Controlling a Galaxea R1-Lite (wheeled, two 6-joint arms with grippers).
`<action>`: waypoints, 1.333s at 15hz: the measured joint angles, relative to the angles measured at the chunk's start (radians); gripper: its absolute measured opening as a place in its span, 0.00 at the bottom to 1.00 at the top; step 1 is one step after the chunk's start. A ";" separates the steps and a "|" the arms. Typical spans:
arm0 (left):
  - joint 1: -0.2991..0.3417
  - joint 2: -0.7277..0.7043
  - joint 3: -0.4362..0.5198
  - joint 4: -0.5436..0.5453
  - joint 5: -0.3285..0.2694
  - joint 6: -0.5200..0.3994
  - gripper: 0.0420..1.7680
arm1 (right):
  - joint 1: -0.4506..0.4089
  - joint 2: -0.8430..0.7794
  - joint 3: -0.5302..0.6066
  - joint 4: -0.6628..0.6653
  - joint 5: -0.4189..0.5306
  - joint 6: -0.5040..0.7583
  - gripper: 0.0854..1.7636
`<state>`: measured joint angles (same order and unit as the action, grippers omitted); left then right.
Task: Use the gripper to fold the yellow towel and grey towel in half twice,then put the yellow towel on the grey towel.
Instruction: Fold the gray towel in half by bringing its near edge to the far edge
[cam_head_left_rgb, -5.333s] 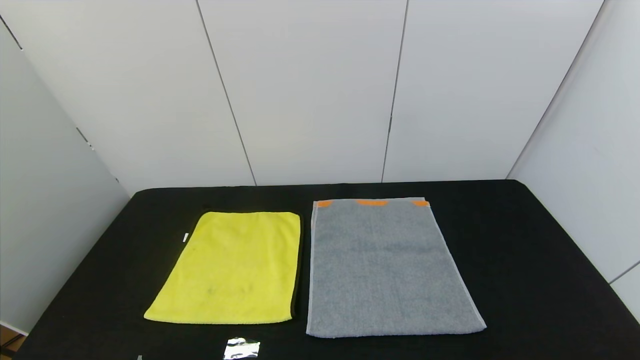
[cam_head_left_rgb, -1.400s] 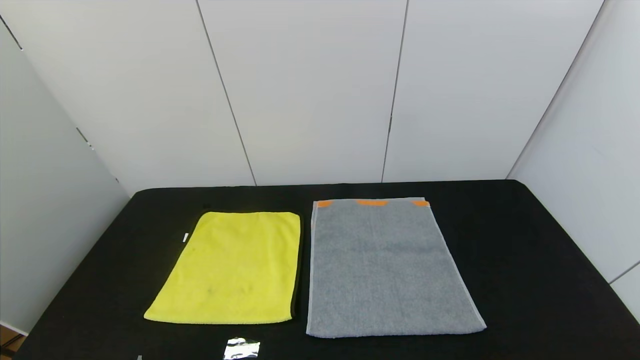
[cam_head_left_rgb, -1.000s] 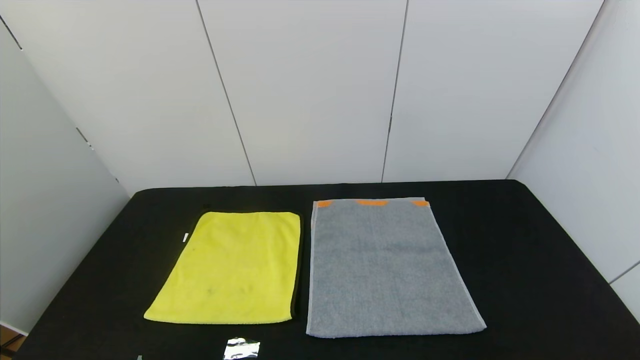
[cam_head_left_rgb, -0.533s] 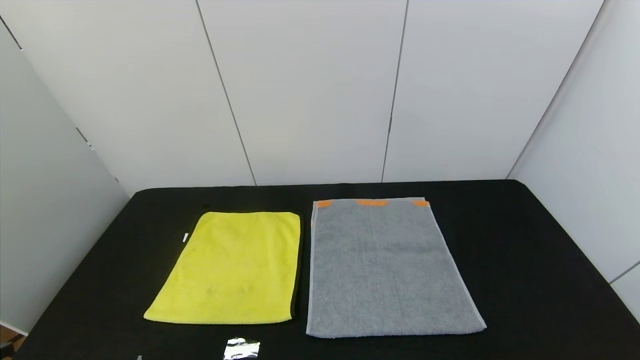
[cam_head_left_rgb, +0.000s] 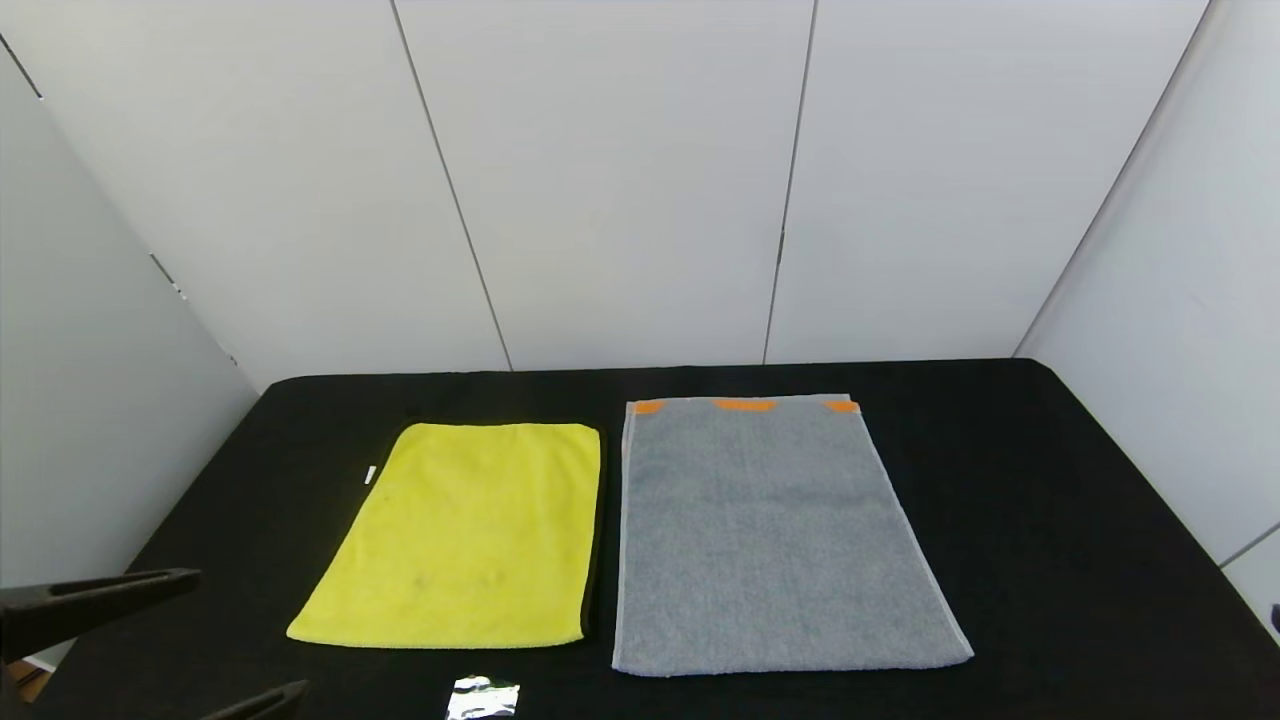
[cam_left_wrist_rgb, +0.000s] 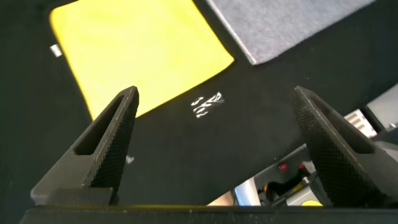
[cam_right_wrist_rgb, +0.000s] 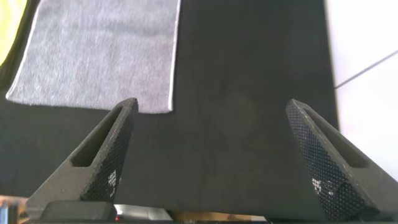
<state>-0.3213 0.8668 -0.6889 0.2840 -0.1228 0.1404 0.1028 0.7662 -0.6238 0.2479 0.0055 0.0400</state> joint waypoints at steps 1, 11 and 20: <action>-0.024 0.042 -0.018 -0.002 0.000 0.003 0.97 | 0.006 0.035 -0.013 -0.001 0.010 -0.002 0.97; -0.127 0.284 -0.107 -0.065 -0.064 0.067 0.97 | -0.047 0.221 -0.055 -0.010 0.240 -0.176 0.97; -0.276 0.564 -0.114 -0.180 -0.127 0.254 0.97 | -0.189 0.400 -0.035 -0.010 0.446 -0.449 0.97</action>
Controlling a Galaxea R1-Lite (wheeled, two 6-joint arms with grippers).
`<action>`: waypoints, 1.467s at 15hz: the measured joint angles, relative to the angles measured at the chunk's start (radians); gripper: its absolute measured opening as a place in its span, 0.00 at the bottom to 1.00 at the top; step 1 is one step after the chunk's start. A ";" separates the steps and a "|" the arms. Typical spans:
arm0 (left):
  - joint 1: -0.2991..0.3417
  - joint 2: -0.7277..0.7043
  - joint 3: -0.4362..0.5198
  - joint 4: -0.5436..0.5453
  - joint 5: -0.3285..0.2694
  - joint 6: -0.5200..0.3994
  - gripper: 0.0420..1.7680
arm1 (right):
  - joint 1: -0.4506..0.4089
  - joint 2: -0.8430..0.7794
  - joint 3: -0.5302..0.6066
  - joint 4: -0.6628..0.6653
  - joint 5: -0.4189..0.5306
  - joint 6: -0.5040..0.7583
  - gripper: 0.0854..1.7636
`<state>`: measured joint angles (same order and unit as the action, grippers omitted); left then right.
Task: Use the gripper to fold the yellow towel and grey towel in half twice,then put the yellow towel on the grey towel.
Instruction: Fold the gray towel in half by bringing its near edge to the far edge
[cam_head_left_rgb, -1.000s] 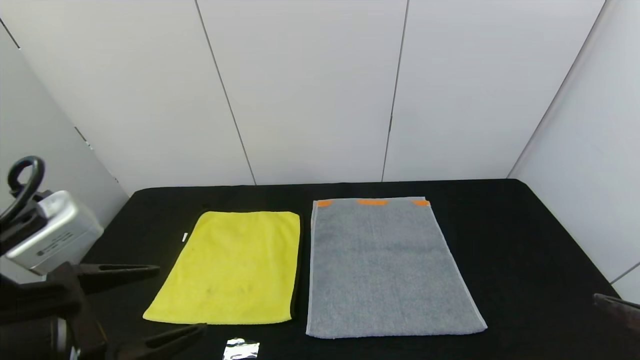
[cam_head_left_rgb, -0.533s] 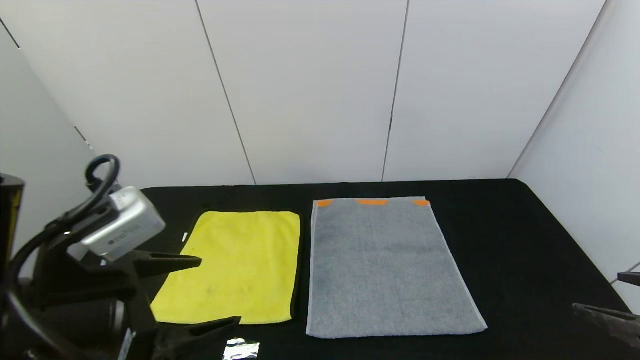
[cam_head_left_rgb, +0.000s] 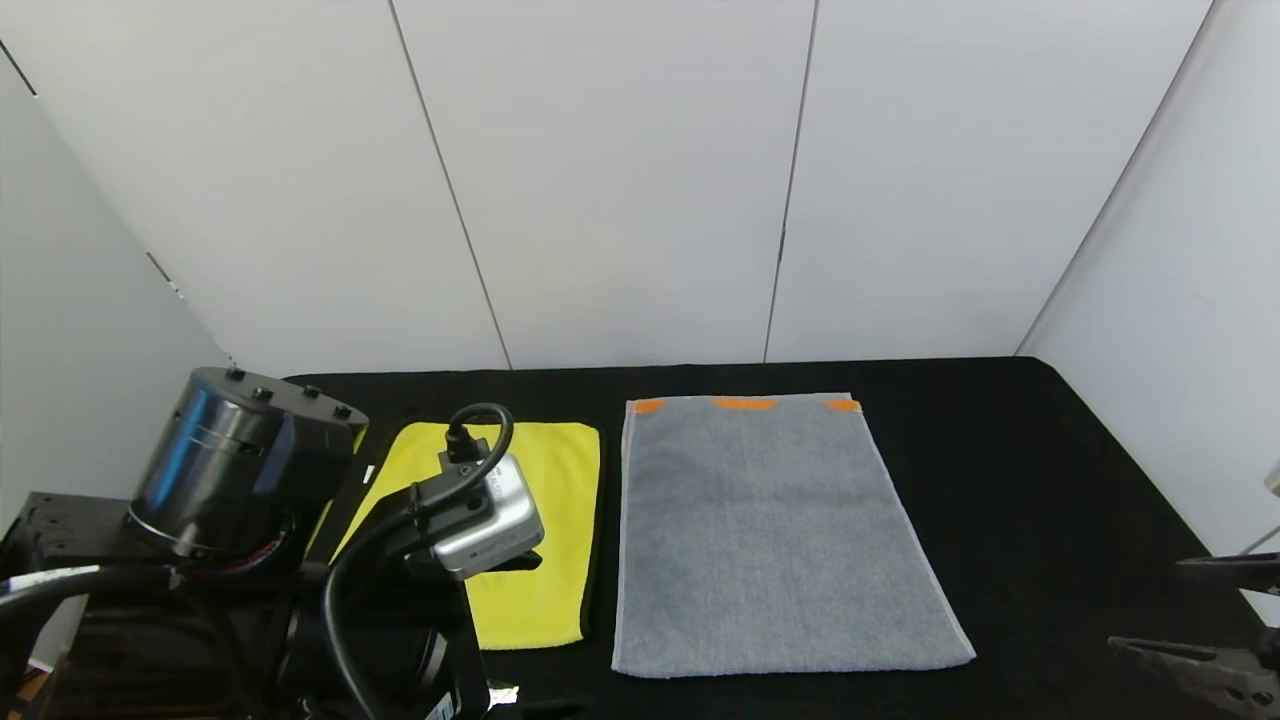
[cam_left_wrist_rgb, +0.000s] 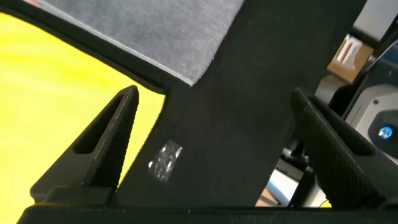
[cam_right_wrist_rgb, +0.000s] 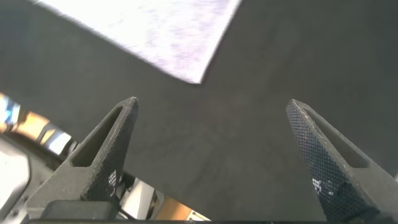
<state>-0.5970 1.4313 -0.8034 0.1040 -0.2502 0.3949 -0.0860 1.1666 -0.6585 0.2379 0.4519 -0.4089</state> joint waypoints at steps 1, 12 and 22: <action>-0.004 0.010 0.001 0.000 -0.001 0.020 0.97 | 0.000 0.007 0.003 0.000 0.017 -0.019 0.97; -0.021 0.060 0.009 0.000 0.002 0.111 0.97 | 0.011 0.060 0.019 -0.002 0.027 -0.117 0.97; -0.090 0.205 0.057 -0.150 0.057 0.127 0.97 | 0.050 0.161 0.076 -0.118 0.019 -0.126 0.97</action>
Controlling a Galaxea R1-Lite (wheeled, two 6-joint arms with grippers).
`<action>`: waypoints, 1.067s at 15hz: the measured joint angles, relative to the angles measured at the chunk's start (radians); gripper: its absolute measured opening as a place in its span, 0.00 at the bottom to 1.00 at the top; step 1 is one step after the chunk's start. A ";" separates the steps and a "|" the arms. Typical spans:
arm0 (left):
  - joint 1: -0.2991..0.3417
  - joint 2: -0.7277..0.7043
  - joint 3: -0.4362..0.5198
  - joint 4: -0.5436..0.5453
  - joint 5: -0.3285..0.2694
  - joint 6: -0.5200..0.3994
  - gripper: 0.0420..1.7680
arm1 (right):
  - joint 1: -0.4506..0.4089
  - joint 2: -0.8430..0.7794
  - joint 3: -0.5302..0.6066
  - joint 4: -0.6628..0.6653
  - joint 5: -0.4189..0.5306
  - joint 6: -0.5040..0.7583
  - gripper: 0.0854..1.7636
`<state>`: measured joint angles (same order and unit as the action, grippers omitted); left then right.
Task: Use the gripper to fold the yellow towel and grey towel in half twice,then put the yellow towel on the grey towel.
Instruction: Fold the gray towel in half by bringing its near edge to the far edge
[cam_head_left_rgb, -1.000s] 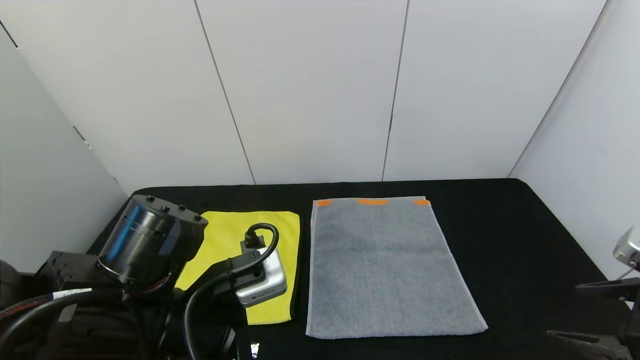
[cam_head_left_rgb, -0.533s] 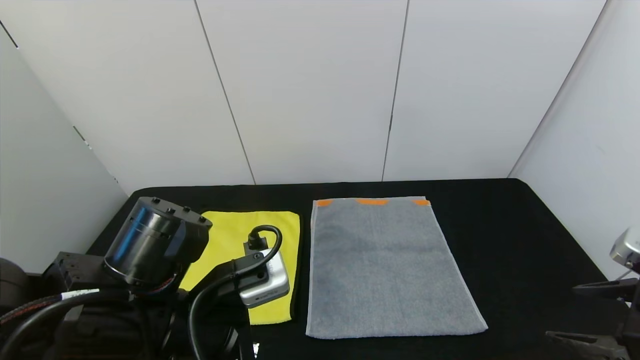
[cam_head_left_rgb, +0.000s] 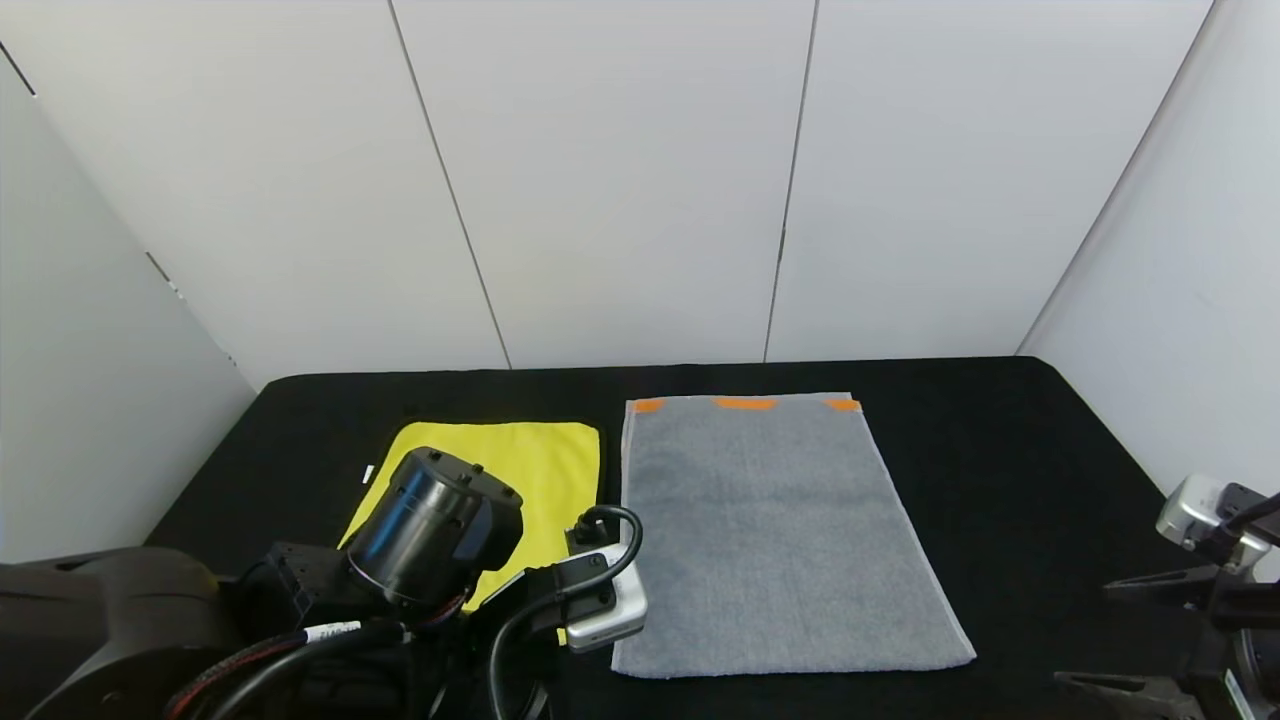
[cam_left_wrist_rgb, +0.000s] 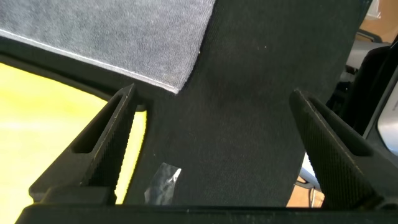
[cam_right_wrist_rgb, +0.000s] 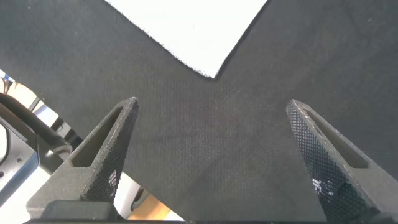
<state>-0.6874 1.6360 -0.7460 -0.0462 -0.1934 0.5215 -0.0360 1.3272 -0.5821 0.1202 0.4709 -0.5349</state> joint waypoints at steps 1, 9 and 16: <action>0.000 0.007 -0.001 0.000 0.000 0.000 0.97 | 0.003 0.008 0.000 -0.001 0.000 0.000 0.97; -0.003 0.063 -0.010 -0.003 0.024 0.001 0.97 | 0.056 0.082 0.002 -0.046 -0.074 0.004 0.97; -0.003 0.123 -0.009 -0.045 0.044 0.001 0.97 | 0.114 0.154 0.006 -0.099 -0.151 0.012 0.97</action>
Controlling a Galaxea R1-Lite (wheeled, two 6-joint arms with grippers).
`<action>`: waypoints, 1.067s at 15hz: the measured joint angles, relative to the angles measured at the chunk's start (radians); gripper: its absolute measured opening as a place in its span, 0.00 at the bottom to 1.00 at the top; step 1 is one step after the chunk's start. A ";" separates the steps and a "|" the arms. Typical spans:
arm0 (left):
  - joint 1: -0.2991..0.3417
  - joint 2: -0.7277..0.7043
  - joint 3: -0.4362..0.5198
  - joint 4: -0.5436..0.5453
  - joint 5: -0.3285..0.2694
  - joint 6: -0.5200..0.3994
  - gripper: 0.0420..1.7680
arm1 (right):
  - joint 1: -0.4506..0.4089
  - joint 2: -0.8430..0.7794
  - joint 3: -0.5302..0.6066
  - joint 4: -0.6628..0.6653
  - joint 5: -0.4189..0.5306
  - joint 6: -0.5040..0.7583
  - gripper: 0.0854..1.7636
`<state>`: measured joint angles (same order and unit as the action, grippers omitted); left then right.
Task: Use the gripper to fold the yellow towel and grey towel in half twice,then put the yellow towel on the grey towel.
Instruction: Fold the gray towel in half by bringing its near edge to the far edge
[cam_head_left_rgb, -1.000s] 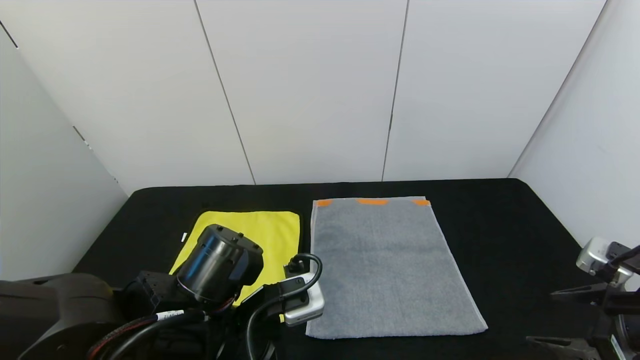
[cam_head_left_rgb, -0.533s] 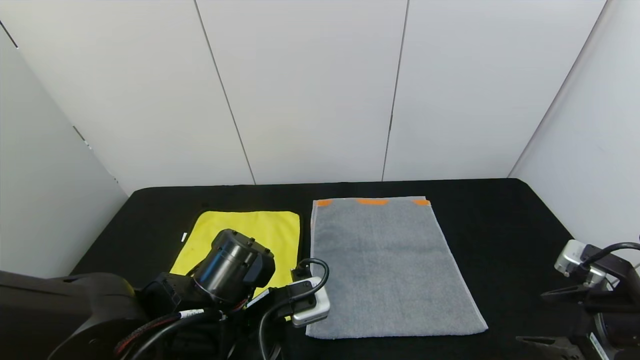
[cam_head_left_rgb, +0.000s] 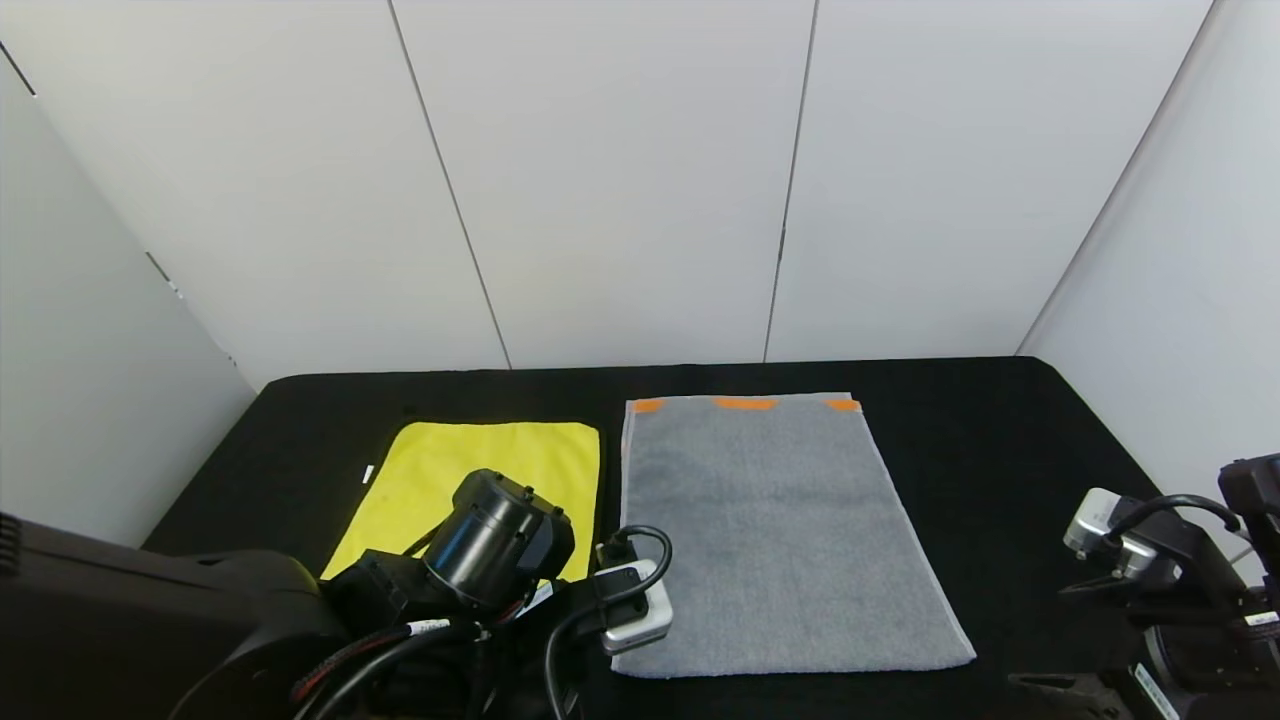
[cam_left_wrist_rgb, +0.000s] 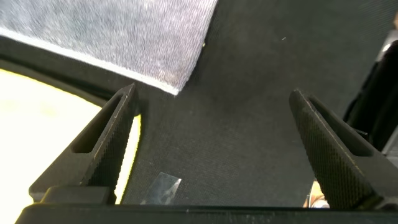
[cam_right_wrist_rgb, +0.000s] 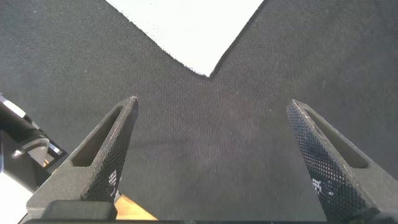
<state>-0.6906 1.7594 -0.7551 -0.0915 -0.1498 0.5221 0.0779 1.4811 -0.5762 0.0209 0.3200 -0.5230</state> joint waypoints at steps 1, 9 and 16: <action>0.000 0.010 0.000 -0.010 0.010 0.000 0.97 | 0.006 0.008 0.000 -0.009 -0.004 0.002 0.97; 0.006 0.087 0.006 -0.080 0.017 -0.007 0.97 | 0.044 0.087 0.003 -0.072 -0.068 0.027 0.97; 0.021 0.115 -0.018 -0.069 0.021 -0.014 0.97 | 0.108 0.144 0.005 -0.106 -0.141 0.075 0.97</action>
<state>-0.6700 1.8743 -0.7730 -0.1600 -0.1289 0.5077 0.1862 1.6249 -0.5715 -0.0849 0.1791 -0.4481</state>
